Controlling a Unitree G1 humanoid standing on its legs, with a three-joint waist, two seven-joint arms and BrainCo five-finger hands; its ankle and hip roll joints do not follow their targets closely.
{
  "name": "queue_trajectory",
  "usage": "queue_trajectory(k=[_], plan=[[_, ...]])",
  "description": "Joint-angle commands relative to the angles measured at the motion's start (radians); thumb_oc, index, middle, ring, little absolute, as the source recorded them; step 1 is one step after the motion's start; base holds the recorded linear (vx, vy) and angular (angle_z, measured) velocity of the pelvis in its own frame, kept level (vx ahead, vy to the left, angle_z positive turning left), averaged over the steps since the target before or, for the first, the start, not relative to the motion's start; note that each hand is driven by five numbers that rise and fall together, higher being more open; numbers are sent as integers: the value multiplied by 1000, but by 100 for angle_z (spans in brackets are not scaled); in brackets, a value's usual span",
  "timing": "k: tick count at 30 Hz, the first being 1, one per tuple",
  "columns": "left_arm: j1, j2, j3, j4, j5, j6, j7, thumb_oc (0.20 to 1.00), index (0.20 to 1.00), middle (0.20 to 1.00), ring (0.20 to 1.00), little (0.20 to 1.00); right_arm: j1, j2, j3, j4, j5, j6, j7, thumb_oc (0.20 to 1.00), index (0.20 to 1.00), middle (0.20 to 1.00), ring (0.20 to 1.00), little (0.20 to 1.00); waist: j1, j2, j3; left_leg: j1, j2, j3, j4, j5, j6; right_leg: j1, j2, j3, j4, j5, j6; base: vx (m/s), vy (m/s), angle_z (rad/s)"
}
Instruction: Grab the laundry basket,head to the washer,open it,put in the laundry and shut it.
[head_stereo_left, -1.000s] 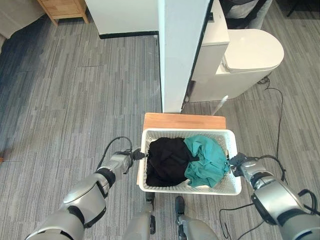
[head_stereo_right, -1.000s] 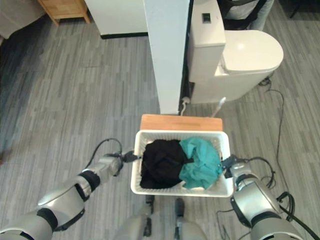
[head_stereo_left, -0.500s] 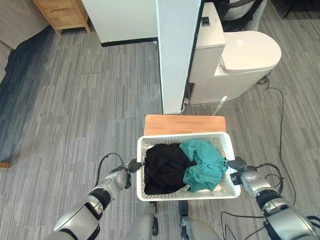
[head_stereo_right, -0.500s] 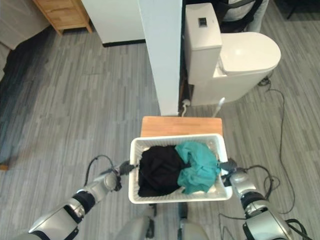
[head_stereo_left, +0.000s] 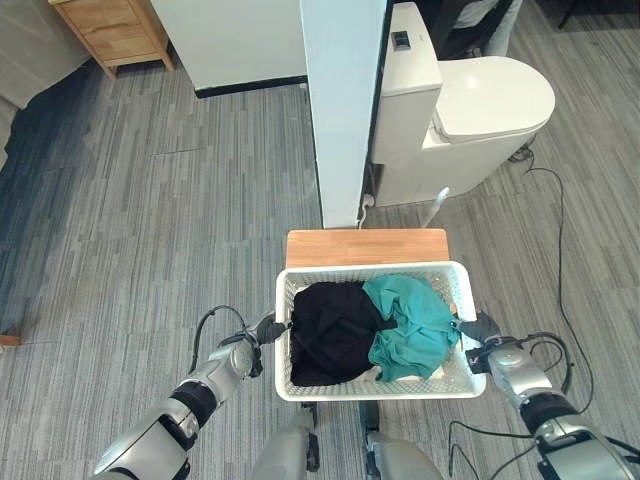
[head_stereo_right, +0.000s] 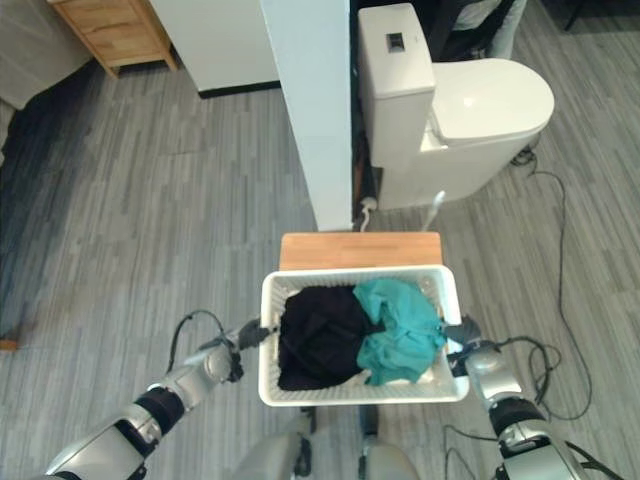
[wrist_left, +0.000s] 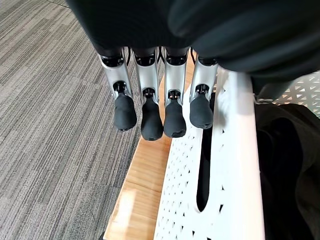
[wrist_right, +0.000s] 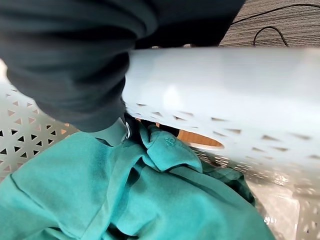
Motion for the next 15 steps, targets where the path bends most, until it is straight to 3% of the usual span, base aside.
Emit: queue_trajectory(k=[1,3,4,5,6,7,8,9,11,14,15], plan=[[-78,-18,-2,90,34,-2,17,200,200,200,200,200,-60,-31,-19,-60,32,-64,27,200,200,200,200,200,10,-33,-30,77,4,-10,38,-165,-7,-90,-109,-17,24,7,84,0,0,0],[-41,1,17,35,54,-6,17,200,200,200,200,200,-4,-36,-69,-127,28,-76,11,200,200,200,200,200,7,-31,-38,85,1,-8,37,-172,-3,-82,-113,-17,23,5,88,56,94,0],[138,90,158,-160,77,-13,-4,200,200,200,200,200,225,-36,-243,-352,5,-79,22,200,200,200,200,200,2,-31,-77,123,-16,-5,40,-197,14,-50,-125,-15,27,0,99,116,159,1],[145,93,159,-168,78,-10,-7,200,200,200,200,200,232,-34,-244,-358,3,-75,23,200,200,200,200,200,2,-32,-82,127,-16,-6,37,-202,14,-46,-125,-14,24,-5,100,78,181,1],[219,102,248,-235,17,-8,-10,200,200,200,200,200,295,-18,-300,-410,24,-73,36,200,200,200,200,200,2,-36,-90,139,-22,-5,47,-209,21,-37,-129,-9,32,-3,101,86,181,-3],[347,174,373,-387,24,-16,-26,200,200,200,200,200,395,20,-365,-478,61,-60,88,200,200,200,200,200,4,-54,-127,169,-33,-11,71,-234,37,-13,-135,9,52,-12,100,-831,258,-37],[438,215,541,-485,1,4,20,200,200,200,200,200,357,59,-316,-392,117,-42,111,200,200,200,200,200,58,-88,-168,94,-27,171,147,-224,97,65,-175,-139,500,-147,112,-875,162,-87],[444,209,543,-480,-11,5,20,200,200,200,200,200,348,60,-307,-365,130,-44,113,200,200,200,200,200,75,-98,-186,80,-28,196,146,-216,95,86,-189,-139,498,-131,116,-945,40,-209],[441,200,536,-471,-23,5,22,200,200,200,200,200,337,60,-301,-324,145,-42,109,200,200,200,200,200,87,-113,-203,79,-35,196,136,-222,87,116,-204,-132,483,-116,128,-74,-132,-278],[427,188,529,-461,-44,4,22,200,200,200,200,200,324,61,-299,-275,164,-38,103,200,200,200,200,200,112,-136,-216,46,-14,228,132,-182,60,172,-191,-107,333,-122,128,-241,-295,-64],[411,174,526,-451,-56,0,27,200,200,200,200,200,325,55,-290,-275,157,-39,100,200,200,200,200,200,117,-141,-213,14,20,234,125,-142,34,191,-159,-100,226,-209,103,-246,-314,-56]])
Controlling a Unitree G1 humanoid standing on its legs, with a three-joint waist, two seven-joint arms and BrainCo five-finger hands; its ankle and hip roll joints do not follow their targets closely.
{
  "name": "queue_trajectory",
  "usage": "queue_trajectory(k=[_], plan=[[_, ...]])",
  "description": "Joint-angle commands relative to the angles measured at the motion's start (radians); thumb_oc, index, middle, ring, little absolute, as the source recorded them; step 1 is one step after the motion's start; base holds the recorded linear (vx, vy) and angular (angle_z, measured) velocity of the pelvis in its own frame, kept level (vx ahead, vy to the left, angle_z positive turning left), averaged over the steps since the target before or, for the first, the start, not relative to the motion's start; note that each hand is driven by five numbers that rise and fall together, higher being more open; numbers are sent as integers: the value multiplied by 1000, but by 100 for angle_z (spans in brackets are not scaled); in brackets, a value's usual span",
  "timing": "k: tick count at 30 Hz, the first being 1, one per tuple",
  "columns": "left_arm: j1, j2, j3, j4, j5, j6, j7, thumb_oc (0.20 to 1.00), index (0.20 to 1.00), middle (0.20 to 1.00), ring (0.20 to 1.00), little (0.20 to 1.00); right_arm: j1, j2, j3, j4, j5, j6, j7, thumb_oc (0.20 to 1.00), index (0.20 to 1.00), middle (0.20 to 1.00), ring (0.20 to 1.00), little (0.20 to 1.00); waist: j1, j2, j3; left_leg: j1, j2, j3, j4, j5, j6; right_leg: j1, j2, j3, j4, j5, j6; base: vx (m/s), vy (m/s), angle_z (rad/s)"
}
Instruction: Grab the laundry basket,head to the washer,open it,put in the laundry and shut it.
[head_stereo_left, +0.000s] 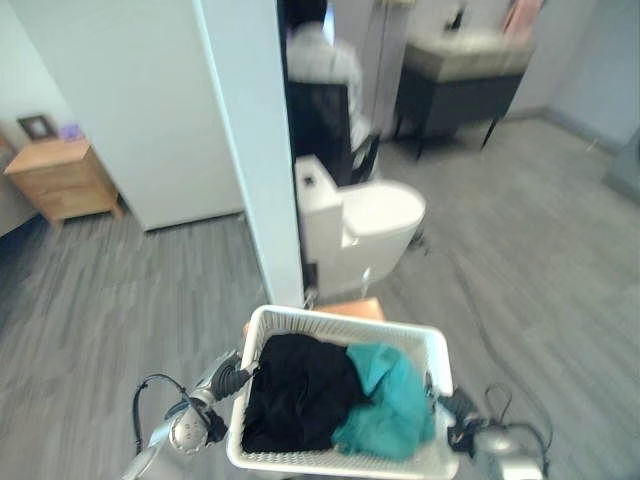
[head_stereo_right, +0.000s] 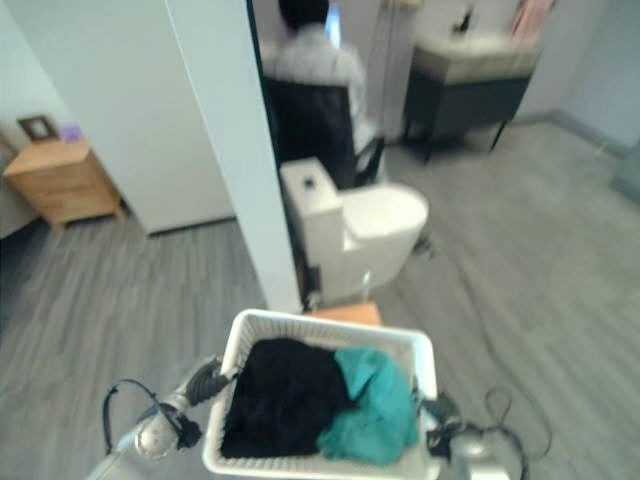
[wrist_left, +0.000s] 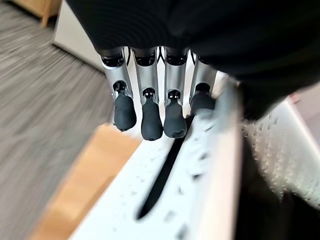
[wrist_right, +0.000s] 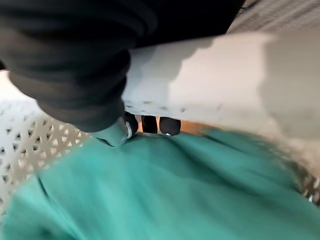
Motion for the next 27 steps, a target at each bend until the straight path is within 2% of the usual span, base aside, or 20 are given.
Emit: queue_trajectory(k=[1,2,3,7,8,9,10,13,15,16,20,21,22,25,27], plan=[[-152,33,147,150,-52,20,66,200,200,200,200,200,-55,-156,-147,-70,84,-55,-2,200,200,200,200,200,19,9,26,-187,-25,-131,38,10,17,271,92,57,-446,96,7,-299,-367,-69],[-166,25,141,154,-54,17,69,200,200,200,200,200,-53,-163,-148,-79,81,-56,-3,200,200,200,200,200,20,12,33,-207,0,-128,31,40,-1,271,109,56,-484,73,-5,-348,-371,-68],[-193,15,136,167,-61,14,81,200,200,200,200,200,-49,-182,-145,-96,74,-63,-7,200,200,200,200,200,14,19,47,-235,46,-121,-7,106,-35,265,146,60,-541,56,-23,-354,-359,-71],[-196,12,134,171,-61,12,82,200,200,200,200,200,-48,-183,-147,-97,74,-62,-7,200,200,200,200,200,15,23,46,-234,49,-122,-14,113,-38,265,150,60,-545,60,-26,-118,-115,-39],[-228,3,121,176,-61,10,88,200,200,200,200,200,-30,-199,-151,-118,63,-75,-16,200,200,200,200,200,6,34,66,-257,84,-106,-37,170,-55,263,190,45,-589,74,-38,-522,-400,-33],[-288,-16,82,180,-58,4,95,200,200,200,200,200,-17,-226,-159,-162,53,-89,-33,200,200,200,200,200,-13,35,114,-263,108,-117,5,164,-90,253,200,19,-591,99,-55,-612,-443,-23],[-313,-23,67,194,-58,-1,98,200,200,200,200,200,-24,-236,-158,-167,54,-88,-29,200,200,200,200,200,-10,35,134,-259,102,-173,77,122,-94,256,196,16,-592,110,-62,-457,-255,19],[-303,-28,66,178,-98,-10,94,200,200,200,200,200,-70,-240,-121,-181,66,-84,-24,200,200,200,200,200,17,20,141,-221,45,-376,234,11,-82,234,174,42,-596,139,-69,-139,-59,-5],[-282,-25,64,160,-120,-15,85,200,200,200,200,200,-97,-235,-100,-170,74,-88,-14,200,200,200,200,200,36,24,129,-174,8,-489,270,-32,-72,231,179,73,-596,141,-71,-11,-37,-81],[-276,-27,64,158,-129,-17,81,200,200,200,200,200,-106,-233,-91,-166,74,-85,-11,200,200,200,200,200,35,28,117,-154,2,-516,249,-41,-66,224,186,83,-597,143,-73,16,-34,-77],[-274,-26,65,158,-129,-17,81,200,200,200,200,200,-106,-233,-90,-165,74,-86,-11,200,200,200,200,200,34,28,119,-149,3,-516,244,-40,-67,227,187,83,-597,143,-74,11,-1,-19],[-272,-26,61,157,-132,-15,77,200,200,200,200,200,-105,-232,-86,-170,71,-83,-5,200,200,200,200,200,30,37,106,-132,1,-524,222,-44,-61,229,196,87,-597,140,-75,91,173,-6],[-277,-30,31,171,-132,-12,59,200,200,200,200,200,-82,-224,-91,-193,85,-88,2,200,200,200,200,200,4,51,82,-119,-19,-501,193,-15,-76,267,179,58,-627,148,-73,93,189,6],[-264,-26,43,160,-135,-12,54,200,200,200,200,200,-80,-217,-84,-187,78,-85,9,200,200,200,200,200,3,56,70,-86,-28,-499,149,-53,-68,271,171,71,-643,160,-64,40,115,33],[-254,-22,48,158,-138,-12,53,200,200,200,200,200,-81,-211,-78,-180,74,-81,15,200,200,200,200,200,5,59,63,-66,-28,-492,128,-57,-64,272,167,78,-646,168,-61,12,62,-12]])
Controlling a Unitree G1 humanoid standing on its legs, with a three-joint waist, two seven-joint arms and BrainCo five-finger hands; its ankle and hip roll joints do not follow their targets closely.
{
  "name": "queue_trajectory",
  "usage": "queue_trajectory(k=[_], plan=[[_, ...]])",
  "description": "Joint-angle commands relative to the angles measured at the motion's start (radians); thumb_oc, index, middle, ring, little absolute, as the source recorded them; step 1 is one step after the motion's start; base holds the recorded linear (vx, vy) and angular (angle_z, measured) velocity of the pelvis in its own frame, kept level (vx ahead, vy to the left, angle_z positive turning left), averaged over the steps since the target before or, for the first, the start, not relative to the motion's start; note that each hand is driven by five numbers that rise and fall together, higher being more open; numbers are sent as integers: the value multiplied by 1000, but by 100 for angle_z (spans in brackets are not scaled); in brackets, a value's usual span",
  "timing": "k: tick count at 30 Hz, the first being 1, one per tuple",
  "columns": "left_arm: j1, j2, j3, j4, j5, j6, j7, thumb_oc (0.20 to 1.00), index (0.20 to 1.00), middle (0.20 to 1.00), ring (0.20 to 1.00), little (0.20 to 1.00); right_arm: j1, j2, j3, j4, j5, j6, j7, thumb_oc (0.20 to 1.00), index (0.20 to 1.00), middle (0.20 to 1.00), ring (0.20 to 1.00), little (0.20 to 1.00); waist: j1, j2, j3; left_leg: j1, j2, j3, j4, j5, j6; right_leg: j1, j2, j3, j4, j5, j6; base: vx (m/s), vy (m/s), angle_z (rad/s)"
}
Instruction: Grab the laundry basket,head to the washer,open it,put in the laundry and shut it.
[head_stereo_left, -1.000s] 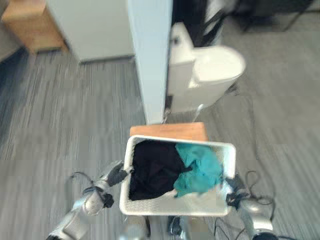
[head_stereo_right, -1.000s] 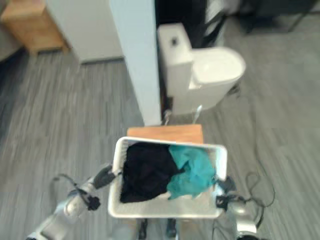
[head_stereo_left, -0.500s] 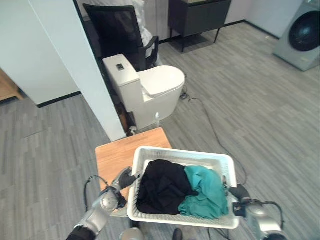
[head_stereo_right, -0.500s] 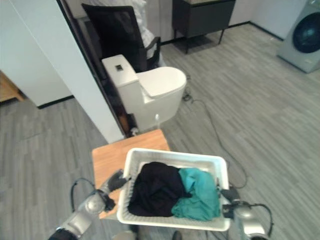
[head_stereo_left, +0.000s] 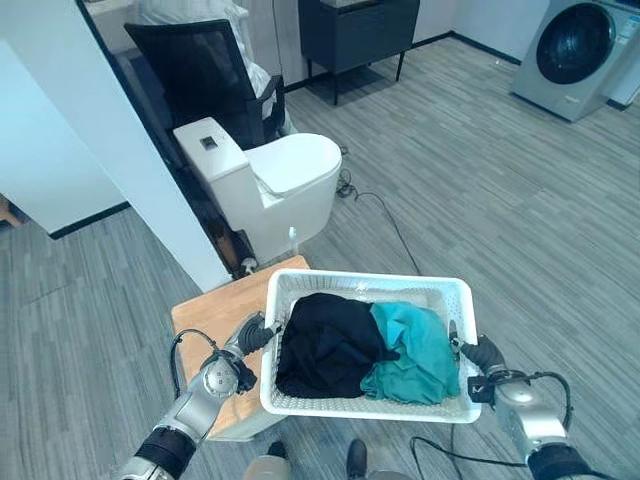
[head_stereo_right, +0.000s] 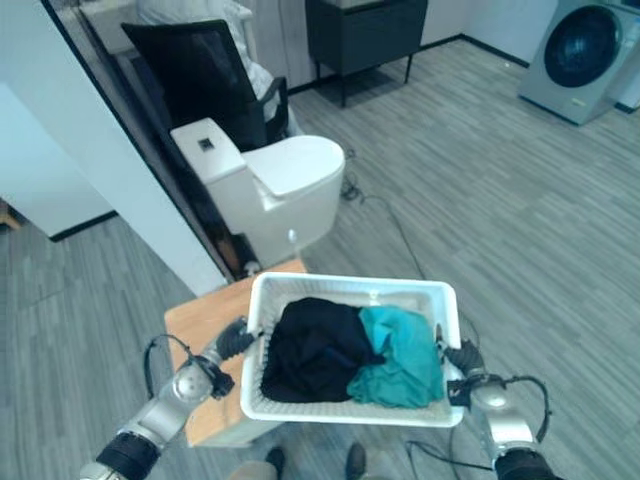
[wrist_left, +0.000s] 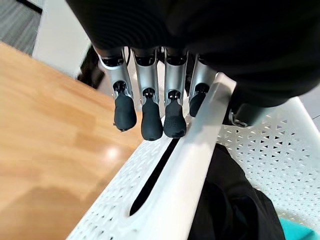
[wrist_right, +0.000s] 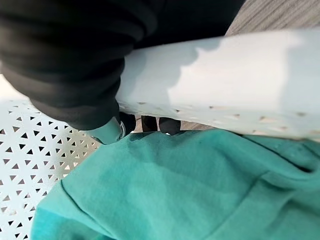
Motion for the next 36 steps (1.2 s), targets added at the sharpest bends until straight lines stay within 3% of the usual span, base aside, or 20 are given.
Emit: queue_trajectory(k=[1,28,32,36], plan=[[-13,89,116,3,-51,-14,48,200,200,200,200,200,6,-58,-38,-58,72,-80,70,200,200,200,200,200,21,-14,-92,-52,-18,10,117,-90,29,54,-27,5,46,-183,79,-3,39,-28],[40,90,126,22,-75,-15,16,200,200,200,200,200,46,-50,-67,3,55,-70,83,200,200,200,200,200,0,-5,-130,5,-12,49,32,-81,40,58,-40,14,19,-161,101,-9,13,-4],[-4,80,89,81,-80,-8,15,200,200,200,200,200,48,-48,-67,22,59,-67,78,200,200,200,200,200,-9,-4,-96,-23,-35,43,107,-128,58,7,-46,48,95,-163,102,-102,47,-8],[-36,96,71,140,-67,-4,42,200,200,200,200,200,27,-43,-65,52,71,-61,73,200,200,200,200,200,-13,27,-83,-28,-21,65,81,-111,81,-104,-42,122,248,-173,131,-231,3,-61]])
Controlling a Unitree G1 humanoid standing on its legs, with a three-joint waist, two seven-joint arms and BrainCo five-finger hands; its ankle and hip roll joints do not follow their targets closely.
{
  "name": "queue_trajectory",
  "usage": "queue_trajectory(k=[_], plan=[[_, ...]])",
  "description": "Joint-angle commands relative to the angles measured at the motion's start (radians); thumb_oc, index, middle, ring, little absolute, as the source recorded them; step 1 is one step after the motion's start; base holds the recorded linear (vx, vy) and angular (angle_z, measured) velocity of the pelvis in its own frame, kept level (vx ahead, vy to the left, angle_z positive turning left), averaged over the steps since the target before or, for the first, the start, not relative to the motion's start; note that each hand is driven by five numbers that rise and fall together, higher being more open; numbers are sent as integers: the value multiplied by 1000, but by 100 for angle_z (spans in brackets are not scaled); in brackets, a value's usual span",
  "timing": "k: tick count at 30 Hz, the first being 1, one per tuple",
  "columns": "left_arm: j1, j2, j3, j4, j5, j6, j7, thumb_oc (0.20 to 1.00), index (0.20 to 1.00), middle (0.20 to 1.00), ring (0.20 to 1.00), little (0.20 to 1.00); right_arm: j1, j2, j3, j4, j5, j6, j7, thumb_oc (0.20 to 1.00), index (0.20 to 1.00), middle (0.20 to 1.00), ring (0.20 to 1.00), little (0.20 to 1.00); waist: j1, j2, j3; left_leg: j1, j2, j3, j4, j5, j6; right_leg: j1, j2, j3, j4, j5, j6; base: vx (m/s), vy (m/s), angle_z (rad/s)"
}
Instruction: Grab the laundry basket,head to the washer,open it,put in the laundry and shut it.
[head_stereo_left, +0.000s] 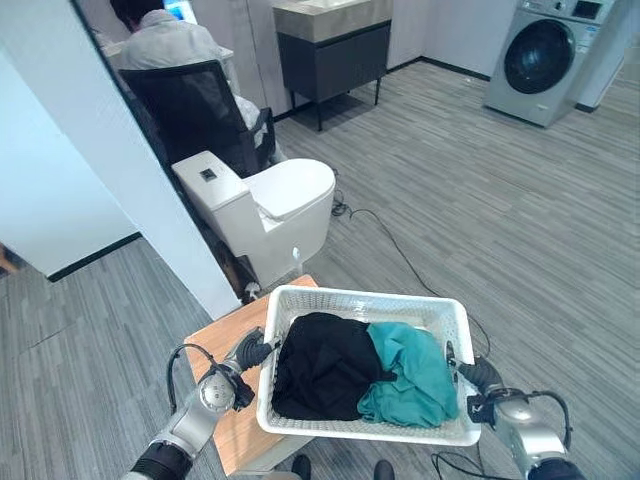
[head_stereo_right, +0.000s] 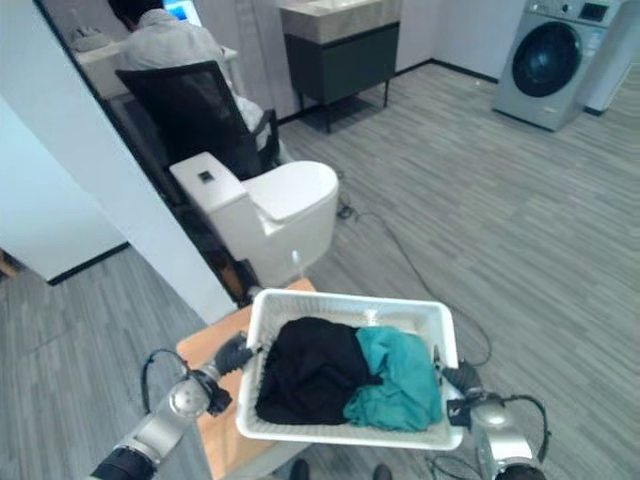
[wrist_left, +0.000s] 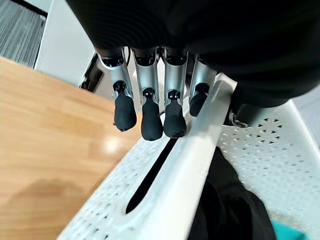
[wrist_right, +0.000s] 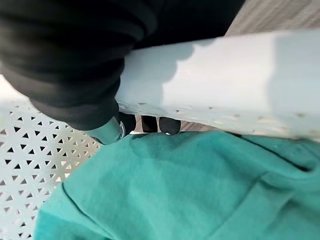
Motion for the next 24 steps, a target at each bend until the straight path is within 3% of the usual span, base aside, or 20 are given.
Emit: queue_trajectory(k=[1,3,6,8,9,10,12,14,15,16,17,18,24], plan=[[-90,93,99,89,-42,-1,82,200,200,200,200,200,-20,-67,-74,-24,79,-64,35,200,200,200,200,200,8,-15,-18,-81,19,-42,128,-93,18,-19,-31,-57,208,-186,39,-119,-55,-54],[-87,92,99,95,-64,-2,81,200,200,200,200,200,-19,-65,-66,-28,80,-64,44,200,200,200,200,200,16,-13,-11,-98,29,-28,145,-93,26,-3,-61,-95,297,-210,33,-265,-164,-45],[-86,84,92,109,-78,-2,64,200,200,200,200,200,-1,-71,-84,-27,83,-65,46,200,200,200,200,200,46,-56,-35,-156,45,-25,175,-68,3,101,-75,-116,219,-271,21,-234,-326,-14],[-86,84,91,115,-75,-1,63,200,200,200,200,200,-1,-69,-78,-23,83,-68,43,200,200,200,200,200,59,-69,-36,-181,69,-21,182,-41,-18,112,-66,-131,179,-272,11,-221,-355,-14],[-93,73,86,121,-77,-1,61,200,200,200,200,200,-8,-74,-61,-27,79,-69,42,200,200,200,200,200,68,-81,-32,-212,125,-18,168,24,-48,120,-33,-129,87,-259,3,-261,-414,-19],[-99,65,81,131,-79,3,60,200,200,200,200,200,-4,-79,-55,-37,75,-65,45,200,200,200,200,200,64,-82,-26,-213,144,-25,150,54,-56,133,-9,-126,39,-241,-4,-349,-513,-24],[-108,42,68,144,-89,1,57,200,200,200,200,200,-6,-93,-53,-46,77,-74,40,200,200,200,200,200,56,-82,-2,-236,159,-28,160,85,-65,147,7,-133,-11,-218,-8,-262,-246,-12],[-111,33,66,143,-90,-2,58,200,200,200,200,200,-18,-111,-40,-57,70,-71,38,200,200,200,200,200,57,-88,20,-224,127,-38,226,28,-59,129,-4,-128,-16,-191,-11,-249,-132,-13],[-102,27,66,137,-95,-6,53,200,200,200,200,200,-24,-119,-36,-68,67,-69,43,200,200,200,200,200,52,-96,15,-203,79,-48,267,-27,-48,112,-17,-126,-29,-167,-10,-138,-59,-26],[-102,27,66,137,-95,-7,53,200,200,200,200,200,-24,-119,-35,-68,67,-69,43,200,200,200,200,200,52,-95,16,-205,78,-48,275,-33,-46,114,-18,-126,-30,-167,-8,-101,-26,-33],[-100,25,65,139,-98,-8,53,200,200,200,200,200,-29,-119,-32,-72,67,-69,43,200,200,200,200,200,52,-97,13,-194,48,-53,285,-58,-41,104,-21,-123,-30,-154,-6,-51,23,-19],[-93,19,59,133,-96,-12,51,200,200,200,200,200,-33,-124,-37,-72,68,-72,39,200,200,200,200,200,45,-89,-10,-144,-27,-52,253,-138,-12,82,-13,-115,-37,-144,5,-61,42,-8],[-115,31,38,126,-65,-15,59,200,200,200,200,200,9,-124,-91,-102,68,-79,27,200,200,200,200,200,6,-71,-29,-109,-38,-45,186,-117,-2,83,-11,-116,-31,-134,13,0,57,-5]])
